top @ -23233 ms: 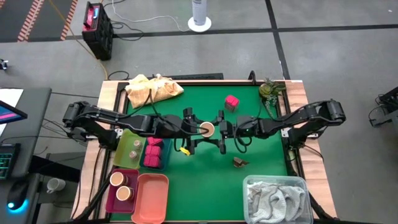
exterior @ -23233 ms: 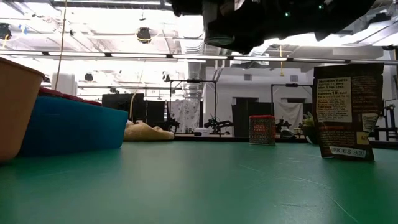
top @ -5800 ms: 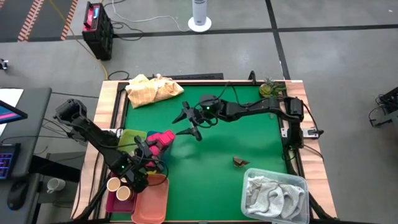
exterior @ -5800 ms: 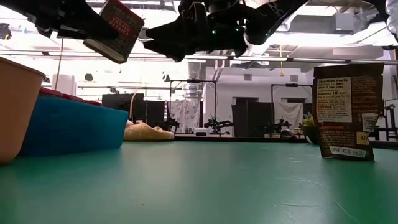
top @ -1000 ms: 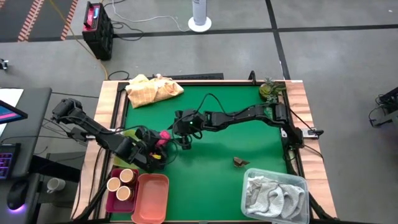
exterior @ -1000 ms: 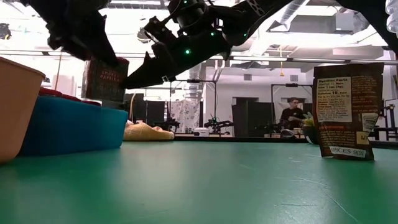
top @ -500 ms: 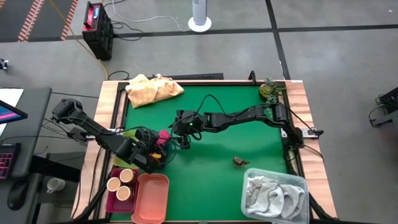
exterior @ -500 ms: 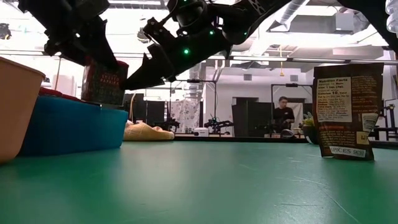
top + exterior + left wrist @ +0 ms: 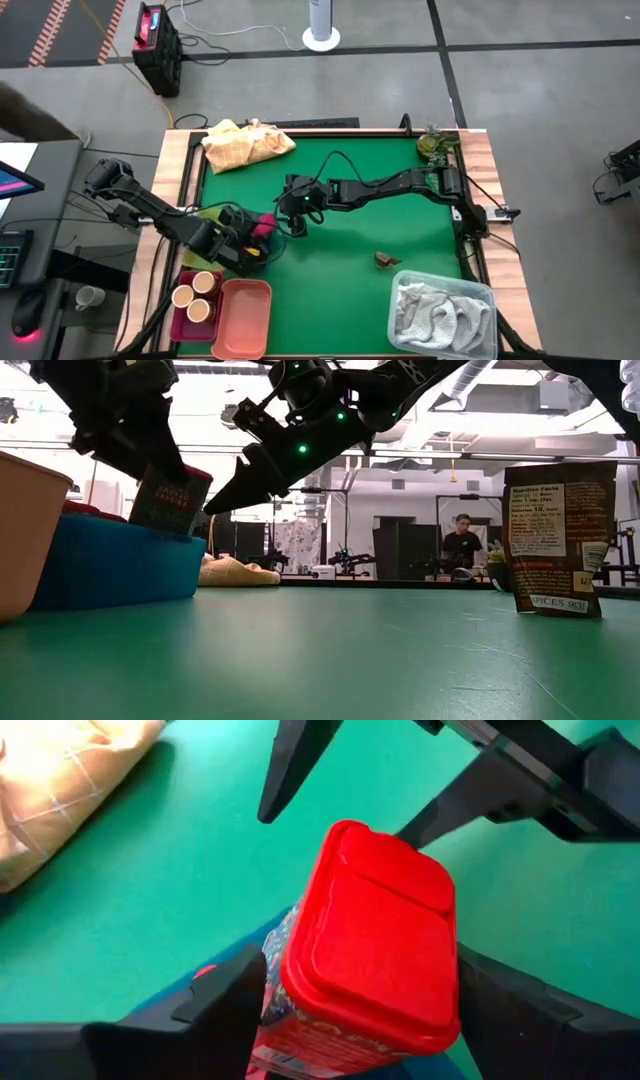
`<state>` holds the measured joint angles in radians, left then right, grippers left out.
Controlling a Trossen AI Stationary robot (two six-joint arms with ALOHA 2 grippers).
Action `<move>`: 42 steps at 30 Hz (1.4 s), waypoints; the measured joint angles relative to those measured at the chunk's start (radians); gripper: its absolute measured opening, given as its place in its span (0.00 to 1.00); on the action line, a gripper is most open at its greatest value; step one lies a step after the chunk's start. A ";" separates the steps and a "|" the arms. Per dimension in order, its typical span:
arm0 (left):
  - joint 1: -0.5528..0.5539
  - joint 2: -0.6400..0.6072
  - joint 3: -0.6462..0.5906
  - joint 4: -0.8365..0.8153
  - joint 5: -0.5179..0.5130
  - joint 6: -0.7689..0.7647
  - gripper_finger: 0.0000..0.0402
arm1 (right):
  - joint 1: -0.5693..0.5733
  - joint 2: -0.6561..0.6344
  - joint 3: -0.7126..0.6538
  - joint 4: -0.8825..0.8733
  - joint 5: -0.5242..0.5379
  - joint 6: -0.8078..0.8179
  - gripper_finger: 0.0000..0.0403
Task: Sort spices by type
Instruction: Put the red seasoning can into the blue bin
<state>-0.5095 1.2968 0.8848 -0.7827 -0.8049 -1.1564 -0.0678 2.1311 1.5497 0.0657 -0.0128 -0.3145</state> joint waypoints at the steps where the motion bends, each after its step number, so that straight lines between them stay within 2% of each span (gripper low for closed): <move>1: 0.002 0.000 0.000 -0.001 0.000 0.001 0.72 | 0.000 0.000 0.000 -0.001 -0.002 0.005 0.69; 10: 0.029 0.000 0.000 0.012 -0.006 0.058 0.72 | 0.008 0.000 0.000 -0.029 -0.011 -0.001 0.69; 19: 0.046 0.000 0.000 0.011 -0.008 0.064 0.72 | 0.004 0.000 0.000 -0.145 -0.014 0.002 0.69; 29: 0.045 -0.001 0.000 0.013 0.043 0.095 0.72 | 0.021 0.000 0.000 -0.077 -0.014 -0.012 0.69; 42: 0.050 -0.001 0.000 -0.014 0.064 0.177 0.72 | 0.066 0.000 0.000 -0.091 -0.031 -0.009 0.69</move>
<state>-0.4595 1.2957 0.8845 -0.7972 -0.7406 -0.9798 -0.0021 2.1307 1.5497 -0.0249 -0.0438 -0.3234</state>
